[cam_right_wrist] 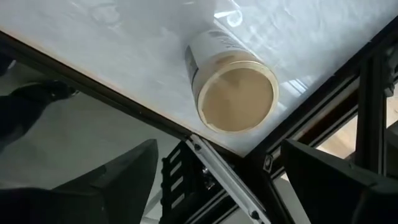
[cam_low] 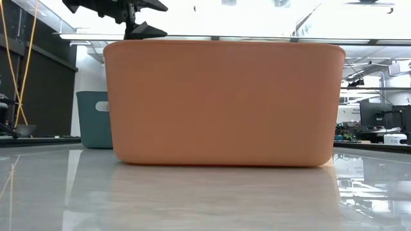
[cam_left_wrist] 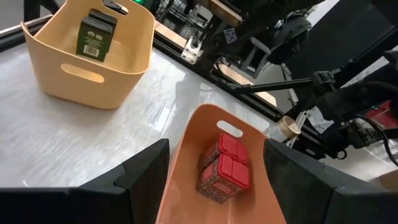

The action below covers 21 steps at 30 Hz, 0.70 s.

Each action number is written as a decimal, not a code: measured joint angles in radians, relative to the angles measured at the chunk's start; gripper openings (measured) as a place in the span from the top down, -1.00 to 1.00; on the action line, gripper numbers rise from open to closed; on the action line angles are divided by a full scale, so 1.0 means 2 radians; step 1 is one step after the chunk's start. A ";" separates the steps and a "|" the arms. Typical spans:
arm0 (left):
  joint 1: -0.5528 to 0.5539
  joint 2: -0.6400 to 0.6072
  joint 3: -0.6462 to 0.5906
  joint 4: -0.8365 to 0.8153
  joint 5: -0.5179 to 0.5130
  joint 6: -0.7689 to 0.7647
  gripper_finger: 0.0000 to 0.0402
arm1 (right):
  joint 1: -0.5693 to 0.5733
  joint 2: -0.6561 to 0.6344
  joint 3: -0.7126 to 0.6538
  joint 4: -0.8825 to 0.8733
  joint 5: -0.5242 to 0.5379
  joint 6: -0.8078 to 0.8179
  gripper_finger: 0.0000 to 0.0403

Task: Sort spices by type
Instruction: Put the bottom gold seasoning bottle into the green bin

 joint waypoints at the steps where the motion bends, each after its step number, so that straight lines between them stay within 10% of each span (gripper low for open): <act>1: 0.000 0.000 0.000 0.000 0.000 0.000 -0.22 | 0.001 0.000 0.000 -0.001 0.001 0.000 -0.67; 21: 0.000 0.000 0.000 0.019 0.000 -0.024 -0.22 | 0.005 -0.083 -0.191 0.142 -0.008 0.010 -0.67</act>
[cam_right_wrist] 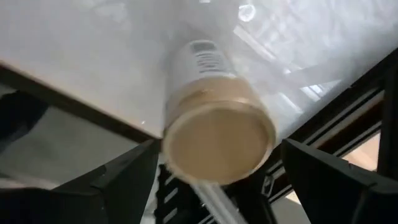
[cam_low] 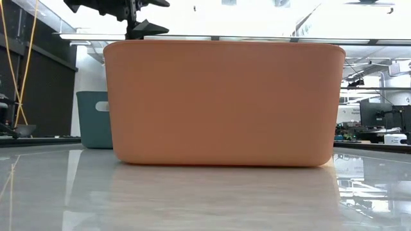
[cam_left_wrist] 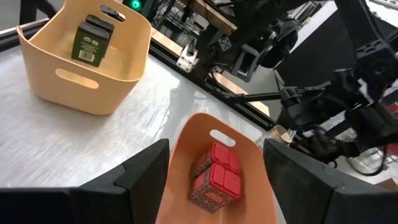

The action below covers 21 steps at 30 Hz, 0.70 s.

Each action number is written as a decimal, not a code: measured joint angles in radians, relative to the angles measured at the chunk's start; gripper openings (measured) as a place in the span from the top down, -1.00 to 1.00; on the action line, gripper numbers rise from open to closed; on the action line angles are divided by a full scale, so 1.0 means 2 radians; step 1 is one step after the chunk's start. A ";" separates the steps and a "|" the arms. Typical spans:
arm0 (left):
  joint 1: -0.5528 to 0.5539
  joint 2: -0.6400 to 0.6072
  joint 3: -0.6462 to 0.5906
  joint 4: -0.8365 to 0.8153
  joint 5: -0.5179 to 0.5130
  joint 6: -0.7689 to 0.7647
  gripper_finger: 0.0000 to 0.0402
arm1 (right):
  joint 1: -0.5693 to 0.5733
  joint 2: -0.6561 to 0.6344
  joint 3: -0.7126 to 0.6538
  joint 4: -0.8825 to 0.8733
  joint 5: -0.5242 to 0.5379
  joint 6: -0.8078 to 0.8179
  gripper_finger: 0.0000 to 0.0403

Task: Sort spices by type
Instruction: Put the bottom gold seasoning bottle into the green bin

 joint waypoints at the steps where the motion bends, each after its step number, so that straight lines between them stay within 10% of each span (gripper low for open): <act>1: 0.000 0.000 0.000 0.000 0.000 -0.002 -0.22 | 0.000 0.000 -0.006 0.003 0.000 0.000 -0.67; 21: 0.001 -0.021 0.040 0.040 0.017 0.002 -0.22 | -0.003 -0.028 -0.007 0.011 0.004 -0.051 -0.35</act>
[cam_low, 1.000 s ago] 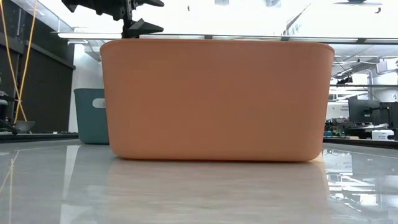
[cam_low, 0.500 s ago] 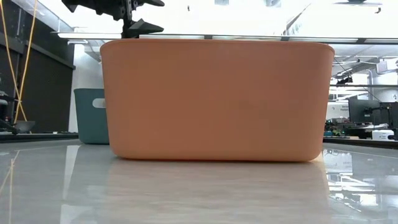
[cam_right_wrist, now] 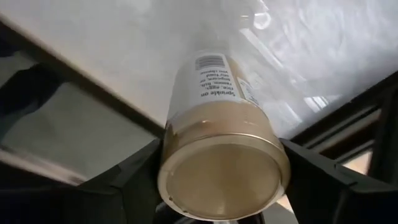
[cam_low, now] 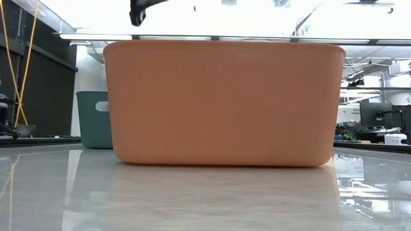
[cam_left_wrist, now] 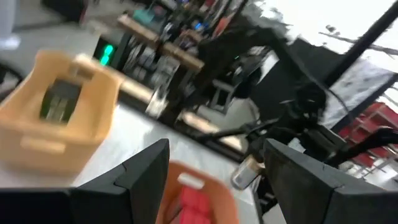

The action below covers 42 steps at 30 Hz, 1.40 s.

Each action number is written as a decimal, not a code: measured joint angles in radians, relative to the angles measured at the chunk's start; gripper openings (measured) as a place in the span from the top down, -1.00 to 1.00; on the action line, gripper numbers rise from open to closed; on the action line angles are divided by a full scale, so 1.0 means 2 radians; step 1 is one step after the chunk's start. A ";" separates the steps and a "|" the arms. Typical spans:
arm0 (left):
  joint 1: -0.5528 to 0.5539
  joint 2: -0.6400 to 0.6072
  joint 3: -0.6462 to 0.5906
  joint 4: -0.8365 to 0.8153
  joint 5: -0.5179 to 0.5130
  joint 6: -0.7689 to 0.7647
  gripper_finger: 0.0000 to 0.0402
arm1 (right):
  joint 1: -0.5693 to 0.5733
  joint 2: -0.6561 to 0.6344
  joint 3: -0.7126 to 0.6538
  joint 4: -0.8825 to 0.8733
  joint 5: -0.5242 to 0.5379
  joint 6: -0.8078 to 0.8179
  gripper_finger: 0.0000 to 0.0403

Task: Sort spices by type
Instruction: Put the bottom gold seasoning bottle into the green bin

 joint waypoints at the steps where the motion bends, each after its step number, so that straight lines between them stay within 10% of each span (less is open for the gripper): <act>1: 0.000 -0.004 0.009 -0.001 0.004 0.007 -0.22 | -0.003 -0.008 0.010 -0.009 0.004 -0.005 -0.35; 8: 0.000 -0.045 0.063 -0.001 0.009 0.038 -0.22 | -0.079 -0.048 0.096 -0.041 0.140 -0.090 -0.35; 15: 0.000 -0.105 0.066 -0.078 0.009 0.021 -0.22 | -0.244 -0.029 0.152 0.041 0.226 -0.348 -0.35; 32: 0.000 -0.157 0.066 -0.343 -0.219 0.130 -0.22 | -0.511 0.214 0.452 0.114 0.157 -0.576 -0.35; 42: 0.009 -0.098 0.064 -0.427 -0.289 0.151 -0.22 | -0.548 0.250 0.419 0.198 0.095 -0.575 -0.35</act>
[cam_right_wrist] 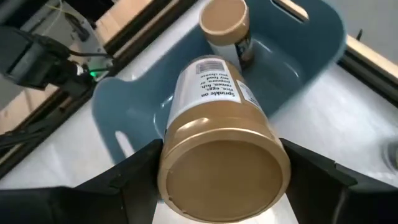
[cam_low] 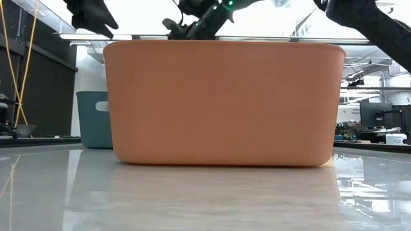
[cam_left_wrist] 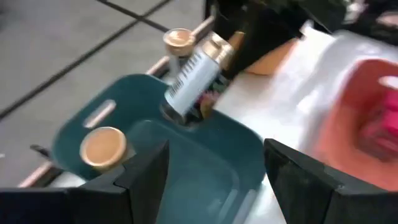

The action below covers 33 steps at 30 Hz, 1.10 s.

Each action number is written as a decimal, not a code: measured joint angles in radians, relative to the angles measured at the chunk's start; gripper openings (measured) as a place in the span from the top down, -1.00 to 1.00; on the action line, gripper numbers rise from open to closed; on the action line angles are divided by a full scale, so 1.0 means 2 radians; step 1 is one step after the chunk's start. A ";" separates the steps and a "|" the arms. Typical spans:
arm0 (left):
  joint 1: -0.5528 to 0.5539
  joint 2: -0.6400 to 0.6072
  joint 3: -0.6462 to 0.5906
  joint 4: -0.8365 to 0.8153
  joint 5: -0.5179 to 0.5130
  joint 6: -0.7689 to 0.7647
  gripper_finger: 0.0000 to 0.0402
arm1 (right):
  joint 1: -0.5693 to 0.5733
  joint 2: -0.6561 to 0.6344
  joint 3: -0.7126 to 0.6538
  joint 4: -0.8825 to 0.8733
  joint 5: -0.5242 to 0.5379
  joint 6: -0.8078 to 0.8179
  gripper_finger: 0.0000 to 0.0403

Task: Sort spices by type
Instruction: Put the bottom gold seasoning bottle into the green bin

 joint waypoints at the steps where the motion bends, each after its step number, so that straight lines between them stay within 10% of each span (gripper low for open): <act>1: 0.002 0.007 -0.005 0.012 -0.013 0.004 -0.22 | 0.000 0.001 0.000 0.008 0.000 -0.004 -0.35; 13: 0.047 0.065 -0.129 0.239 -0.029 0.078 -0.22 | -0.003 0.005 0.000 0.020 0.005 -0.110 -0.35; 23: 0.089 0.077 -0.132 0.262 -0.027 0.126 -0.17 | -0.008 0.006 0.000 0.020 0.011 -0.161 -0.35; 33: 0.101 0.124 -0.132 0.298 -0.034 0.094 0.59 | -0.008 0.037 0.000 0.038 0.008 -0.158 -0.35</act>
